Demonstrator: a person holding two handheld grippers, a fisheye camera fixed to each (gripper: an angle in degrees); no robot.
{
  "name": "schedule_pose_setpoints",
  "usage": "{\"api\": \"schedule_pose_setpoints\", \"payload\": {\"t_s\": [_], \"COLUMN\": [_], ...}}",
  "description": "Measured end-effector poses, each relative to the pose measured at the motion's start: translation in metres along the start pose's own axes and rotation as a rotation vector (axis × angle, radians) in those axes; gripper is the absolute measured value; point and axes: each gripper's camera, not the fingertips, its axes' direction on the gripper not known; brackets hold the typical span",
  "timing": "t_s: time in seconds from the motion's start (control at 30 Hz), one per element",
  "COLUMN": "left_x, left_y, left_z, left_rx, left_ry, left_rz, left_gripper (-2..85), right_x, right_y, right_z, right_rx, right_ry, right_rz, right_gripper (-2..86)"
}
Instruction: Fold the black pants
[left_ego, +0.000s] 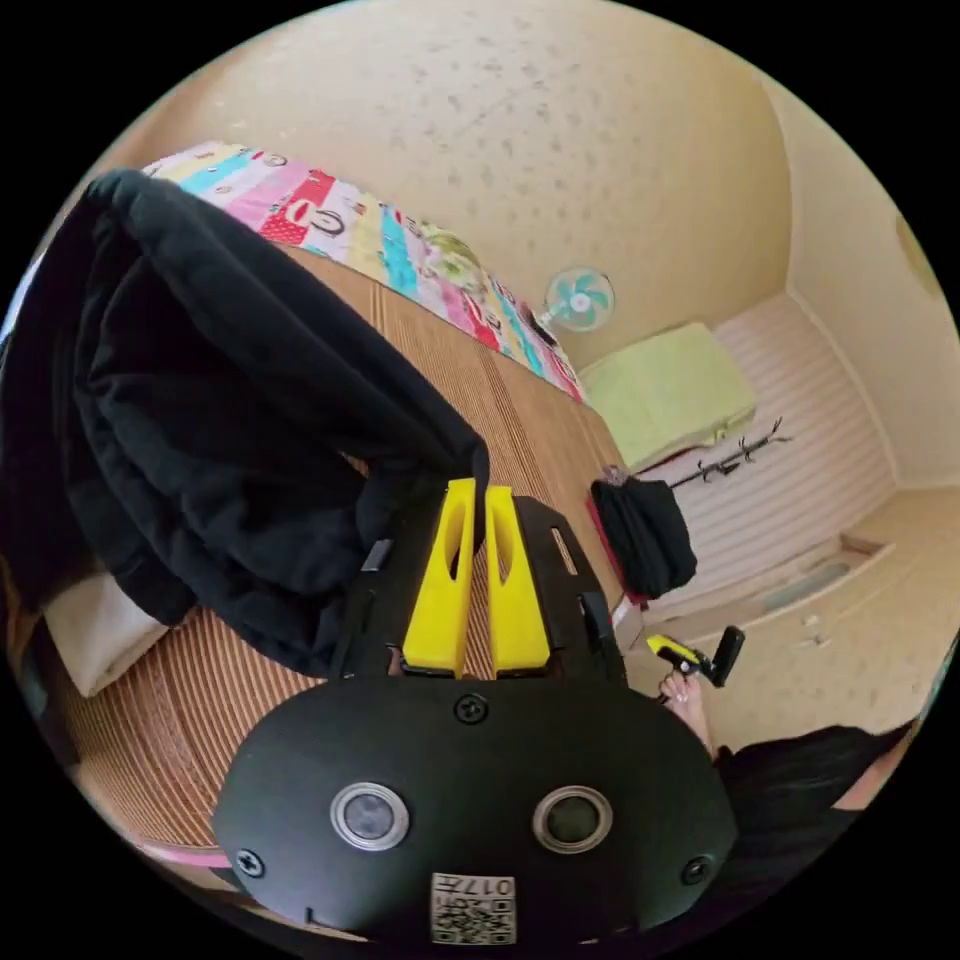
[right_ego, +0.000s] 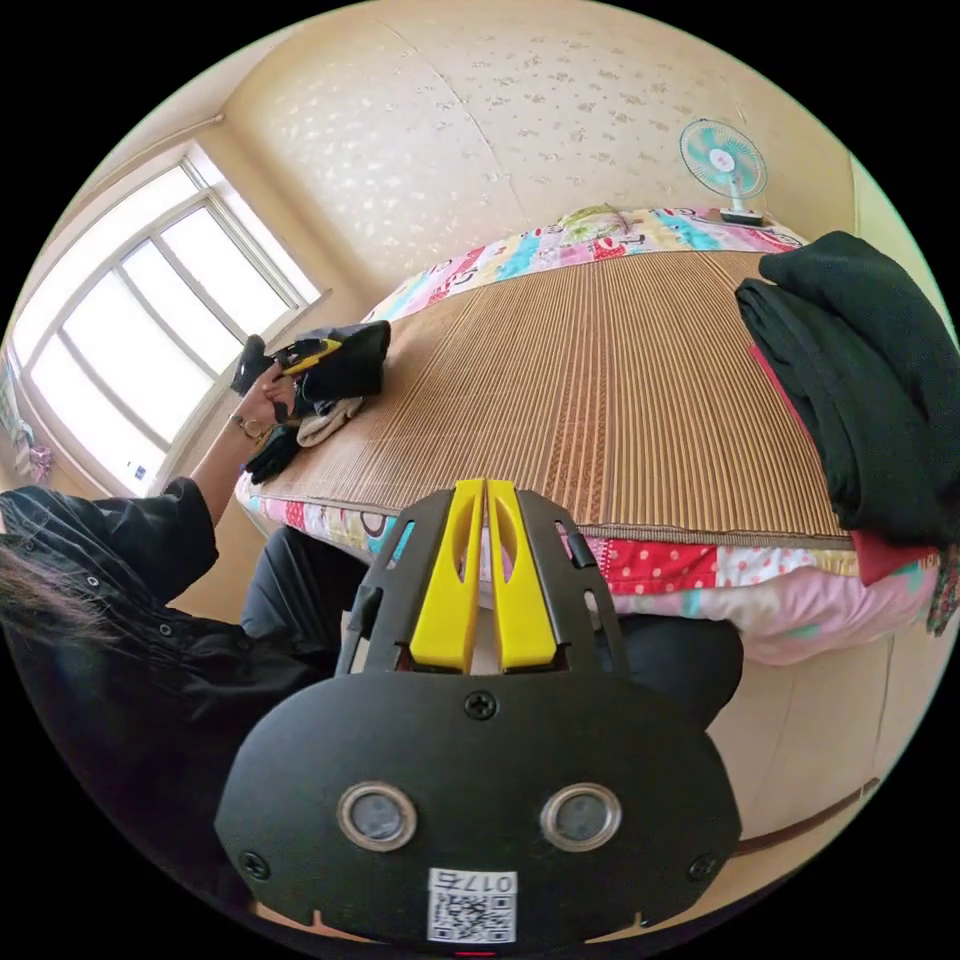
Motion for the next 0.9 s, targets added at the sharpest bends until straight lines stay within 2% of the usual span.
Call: {"api": "schedule_pose_setpoints", "payload": {"t_s": [0.03,0.1,0.17,0.23,0.37,0.43,0.5,0.6,0.67,0.73,0.77,0.83,0.9], "left_x": [0.021,0.088,0.121,0.139,0.134,0.125,0.109,0.092,0.082,0.075,0.072,0.067,0.065], "left_y": [0.009,0.059,0.099,0.137,0.197,0.207,0.209,0.199,0.189,0.177,0.168,0.152,0.13], "left_z": [0.013,0.054,0.07,0.077,0.048,0.03,0.003,-0.026,-0.041,-0.053,-0.056,-0.054,-0.04], "left_rx": [-0.044,-0.189,-0.257,-0.31,-0.224,-0.194,-0.128,-0.038,0.027,0.095,0.123,0.135,0.134], "left_ry": [0.024,0.209,0.34,0.37,0.341,0.329,0.239,0.189,0.179,0.192,0.202,0.201,0.23], "left_rz": [0.066,0.26,0.306,0.301,0.179,0.129,0.058,-0.016,-0.059,-0.076,-0.081,-0.101,-0.107], "left_gripper": [-0.2,0.9,2.8,5.5,7.4,7.8,9.9,11.3,12.0,12.5,12.9,14.3,16.2], "right_x": [-0.003,-0.019,-0.032,-0.044,-0.07,-0.075,-0.069,-0.06,-0.059,-0.049,-0.033,0.009,0.071], "right_y": [-0.003,-0.021,-0.039,-0.059,-0.108,-0.128,-0.156,-0.186,-0.195,-0.195,-0.189,-0.172,-0.137], "right_z": [-0.002,-0.005,0.0,0.014,0.08,0.114,0.155,0.199,0.202,0.178,0.157,0.126,0.107], "right_rx": [0.02,0.102,0.122,0.089,-0.099,-0.159,-0.214,-0.362,-0.406,-0.353,-0.306,-0.213,-0.127], "right_ry": [-0.004,-0.032,-0.066,-0.103,-0.181,-0.146,-0.093,0.007,0.082,0.012,-0.093,-0.363,-0.75], "right_rz": [-0.007,-0.05,-0.097,-0.129,-0.171,-0.132,-0.048,0.062,0.073,0.113,0.172,0.319,0.538], "right_gripper": [1.8,3.4,6.2,9.7,16.6,18.1,18.4,15.7,9.4,6.6,5.7,4.7,4.0]}}
